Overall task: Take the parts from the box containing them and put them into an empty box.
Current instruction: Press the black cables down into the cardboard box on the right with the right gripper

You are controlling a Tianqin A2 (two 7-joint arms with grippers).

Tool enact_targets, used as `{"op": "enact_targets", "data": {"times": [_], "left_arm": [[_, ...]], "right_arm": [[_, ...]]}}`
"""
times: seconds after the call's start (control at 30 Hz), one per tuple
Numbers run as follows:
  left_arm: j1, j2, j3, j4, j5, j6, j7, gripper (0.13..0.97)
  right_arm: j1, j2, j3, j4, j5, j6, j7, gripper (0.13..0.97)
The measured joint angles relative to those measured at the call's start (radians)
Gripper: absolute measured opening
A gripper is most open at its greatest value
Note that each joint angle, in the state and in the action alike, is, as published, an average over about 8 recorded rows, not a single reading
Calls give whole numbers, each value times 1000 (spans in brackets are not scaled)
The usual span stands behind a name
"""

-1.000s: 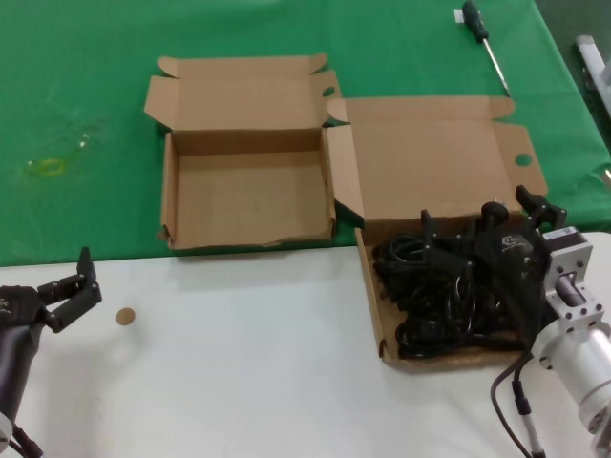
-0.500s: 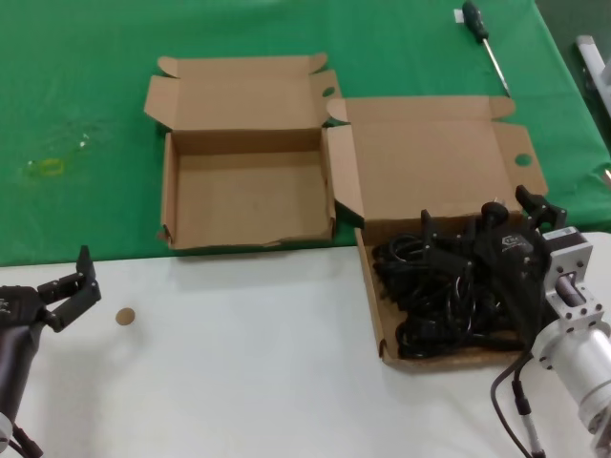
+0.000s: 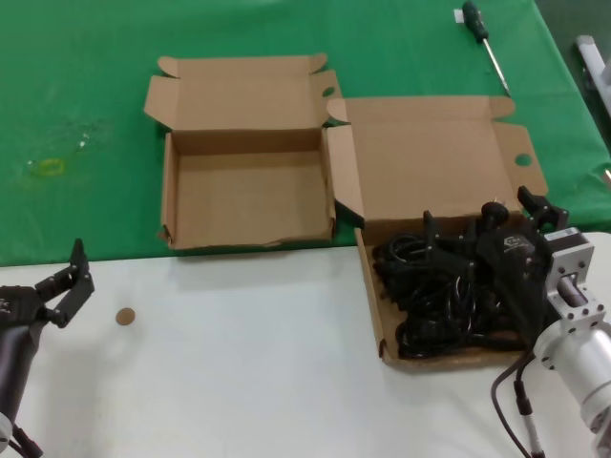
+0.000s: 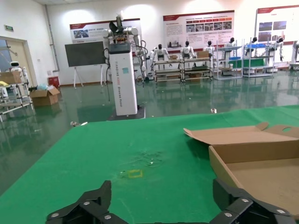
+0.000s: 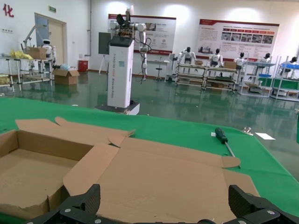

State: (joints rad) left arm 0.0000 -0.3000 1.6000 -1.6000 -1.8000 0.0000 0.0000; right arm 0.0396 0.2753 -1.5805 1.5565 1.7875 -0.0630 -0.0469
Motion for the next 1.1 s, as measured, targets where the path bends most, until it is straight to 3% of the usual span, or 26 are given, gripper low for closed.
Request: {"op": "enact_targets", "data": {"times": [0.1,0.23,0.5,0.8,0.93,1.1], "left_arm": [[0,0,0,0,0,0,0,745],[0,0,0,0,0,0,0,745],[0,0,0,0,0,0,0,532],[0,0,0,0,0,0,0,334],[0,0,0,0,0,0,0,334],[0,0,0,0,0,0,0,255]], "right_arm": [[3,-2,16,-5,3,-26,-18,966],[18,17,37,-13,11,-72,-43,966],[95,107,79,-53,41,-225,-140,966],[197,249,72,-125,78,-497,-344,966],[250,319,41,-159,84,-633,-451,966],[321,398,-13,-197,74,-786,-581,966]]}}
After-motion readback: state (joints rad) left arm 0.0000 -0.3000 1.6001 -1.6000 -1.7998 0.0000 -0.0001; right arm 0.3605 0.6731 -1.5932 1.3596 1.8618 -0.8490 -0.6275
